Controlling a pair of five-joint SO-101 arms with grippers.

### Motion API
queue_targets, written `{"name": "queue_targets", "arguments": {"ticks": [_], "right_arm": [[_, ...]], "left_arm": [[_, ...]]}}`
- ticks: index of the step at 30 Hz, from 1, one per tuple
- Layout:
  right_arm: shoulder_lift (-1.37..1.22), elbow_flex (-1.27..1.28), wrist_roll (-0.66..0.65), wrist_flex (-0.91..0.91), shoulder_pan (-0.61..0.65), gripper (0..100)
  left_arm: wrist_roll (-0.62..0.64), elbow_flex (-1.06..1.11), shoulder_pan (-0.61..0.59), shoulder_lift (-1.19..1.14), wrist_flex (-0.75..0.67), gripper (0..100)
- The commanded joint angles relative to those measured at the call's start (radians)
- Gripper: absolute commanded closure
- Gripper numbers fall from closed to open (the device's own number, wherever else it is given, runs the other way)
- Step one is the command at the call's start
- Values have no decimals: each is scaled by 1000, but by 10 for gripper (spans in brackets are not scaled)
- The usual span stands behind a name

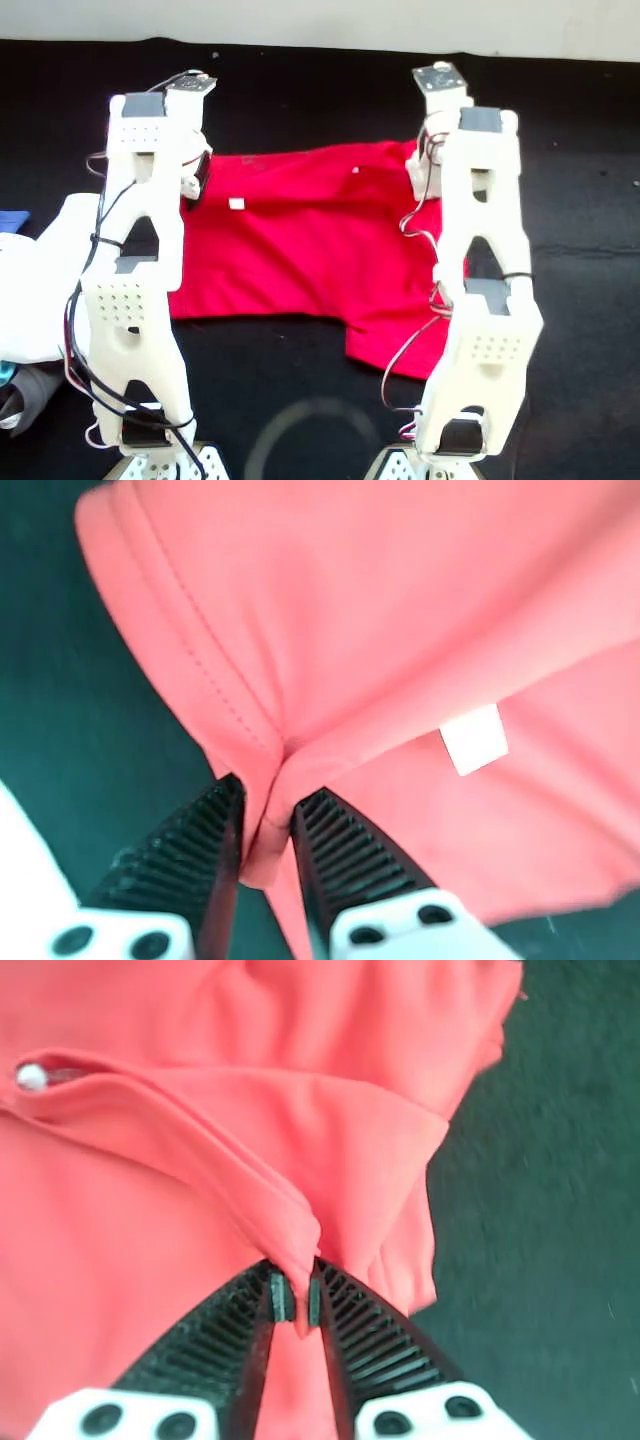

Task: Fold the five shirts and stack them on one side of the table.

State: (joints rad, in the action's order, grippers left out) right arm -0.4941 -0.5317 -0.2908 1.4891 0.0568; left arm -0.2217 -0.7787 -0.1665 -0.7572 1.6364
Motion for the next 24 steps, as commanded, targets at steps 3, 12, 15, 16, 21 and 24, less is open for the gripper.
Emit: {"name": "queue_targets", "arguments": {"ticks": [3,12,15,16,21,24], "right_arm": [[165,-54,2,133,-12,993],[314,134,0,177,-12,993],[406,329,-2,87,-12,993],[446,406,-3,47,-12,993],[685,823,-6,-150,-12,993],[805,997,-8,-219,-27,993]], "left_arm": [[-54,-30,-1,77,130,992],[-55,222,-7,231,132,992],[-57,354,8,346,129,992],[-58,395,10,377,115,992],[-89,618,4,470,3,992],[-91,723,2,507,-29,992]]}}
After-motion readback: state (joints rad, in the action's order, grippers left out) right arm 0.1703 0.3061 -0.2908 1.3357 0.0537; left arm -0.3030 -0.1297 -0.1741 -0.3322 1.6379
